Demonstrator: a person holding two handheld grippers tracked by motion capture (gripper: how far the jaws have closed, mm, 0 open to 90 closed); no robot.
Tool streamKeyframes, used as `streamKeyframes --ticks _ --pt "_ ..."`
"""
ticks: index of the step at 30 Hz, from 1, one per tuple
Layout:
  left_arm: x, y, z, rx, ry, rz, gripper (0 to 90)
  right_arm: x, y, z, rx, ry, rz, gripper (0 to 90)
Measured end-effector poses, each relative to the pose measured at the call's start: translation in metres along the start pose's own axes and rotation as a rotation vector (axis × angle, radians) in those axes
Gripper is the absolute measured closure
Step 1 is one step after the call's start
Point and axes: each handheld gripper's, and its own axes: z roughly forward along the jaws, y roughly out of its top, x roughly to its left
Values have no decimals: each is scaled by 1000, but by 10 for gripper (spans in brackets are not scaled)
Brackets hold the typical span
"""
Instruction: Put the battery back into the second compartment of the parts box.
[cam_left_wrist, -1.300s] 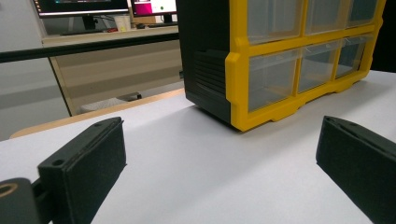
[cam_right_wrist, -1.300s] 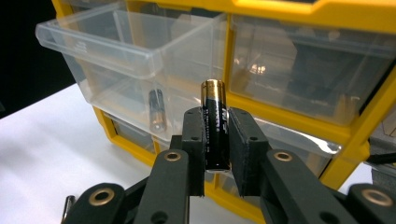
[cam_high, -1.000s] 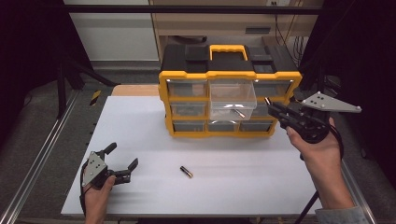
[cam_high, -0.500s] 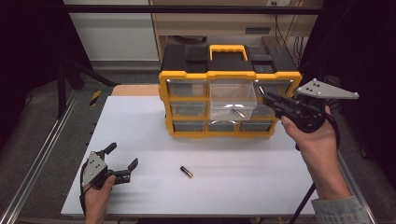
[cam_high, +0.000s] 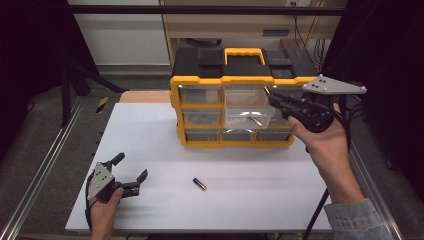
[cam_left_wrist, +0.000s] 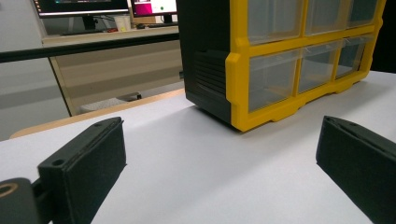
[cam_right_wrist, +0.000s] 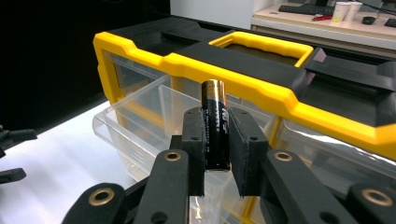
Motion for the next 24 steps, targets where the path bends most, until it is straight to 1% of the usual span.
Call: streamKeyframes --ticks 11,20,21,24 --pt "0 0 0 -1 1 0 11 5 9 9 23 15 -7 770" --pt "0 0 0 -2 1 -1 12 5 14 16 43 13 -8 769" --pt "0 0 0 -2 2 -1 11 6 15 17 38 11 -3 769" --pt "0 0 0 -2 1 0 12 7 16 19 44 16 -5 769"
